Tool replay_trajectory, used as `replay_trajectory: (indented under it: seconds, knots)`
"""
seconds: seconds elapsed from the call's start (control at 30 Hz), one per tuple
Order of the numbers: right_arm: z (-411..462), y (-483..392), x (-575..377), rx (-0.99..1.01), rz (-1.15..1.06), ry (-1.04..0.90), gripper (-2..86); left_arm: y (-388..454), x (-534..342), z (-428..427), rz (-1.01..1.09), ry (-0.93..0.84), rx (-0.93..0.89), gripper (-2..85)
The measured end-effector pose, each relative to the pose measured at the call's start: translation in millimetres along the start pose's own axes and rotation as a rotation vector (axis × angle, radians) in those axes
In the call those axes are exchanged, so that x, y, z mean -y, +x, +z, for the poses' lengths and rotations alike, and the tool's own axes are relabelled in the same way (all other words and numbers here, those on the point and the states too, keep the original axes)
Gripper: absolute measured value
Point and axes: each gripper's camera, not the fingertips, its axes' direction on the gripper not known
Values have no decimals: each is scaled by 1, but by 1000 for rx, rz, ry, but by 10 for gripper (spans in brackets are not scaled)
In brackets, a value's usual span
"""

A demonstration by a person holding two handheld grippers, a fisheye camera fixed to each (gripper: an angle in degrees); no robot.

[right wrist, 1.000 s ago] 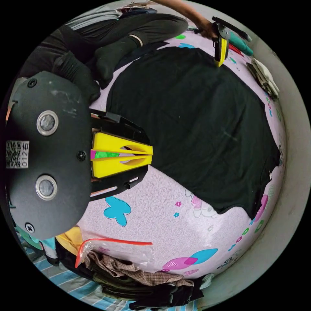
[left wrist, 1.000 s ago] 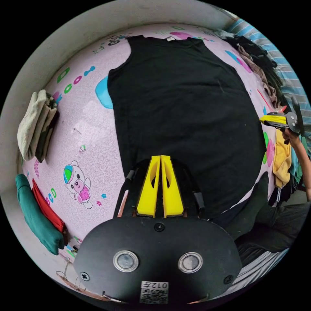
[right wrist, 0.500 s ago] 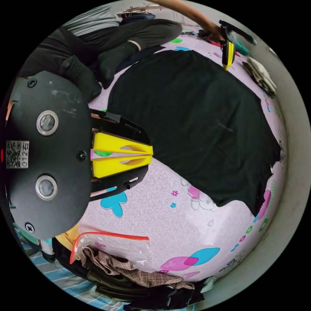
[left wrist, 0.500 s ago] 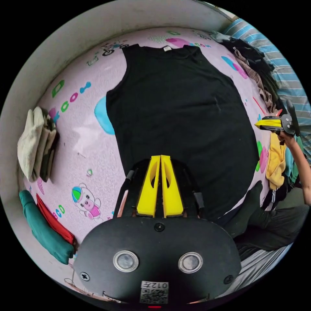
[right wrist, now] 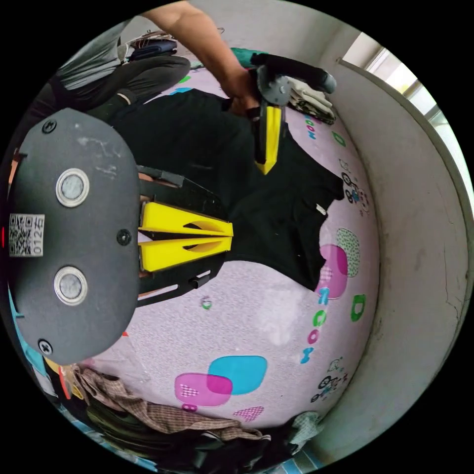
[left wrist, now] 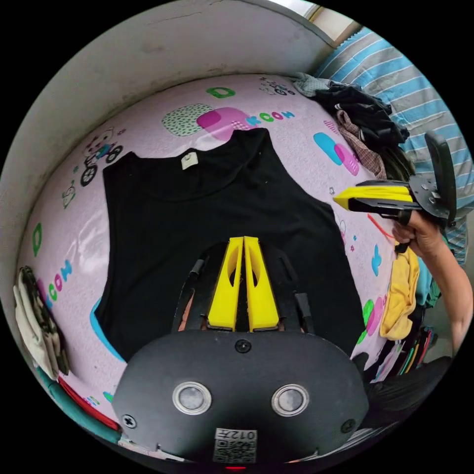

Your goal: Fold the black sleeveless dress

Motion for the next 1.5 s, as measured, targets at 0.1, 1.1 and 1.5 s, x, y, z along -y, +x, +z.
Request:
replay_trajectory:
  seconds: [0.1,1.1,1.5]
  knots:
    - [4,4,45,-65,-36,9,-10,7,13,10,22,21,-46,7]
    - [36,53,246,-217,-66,-36,-9,18,41,48,-14,24,-63,6]
    - [1,87,244,-112,-105,25,14,31,44,71,-17,39,-193,8]
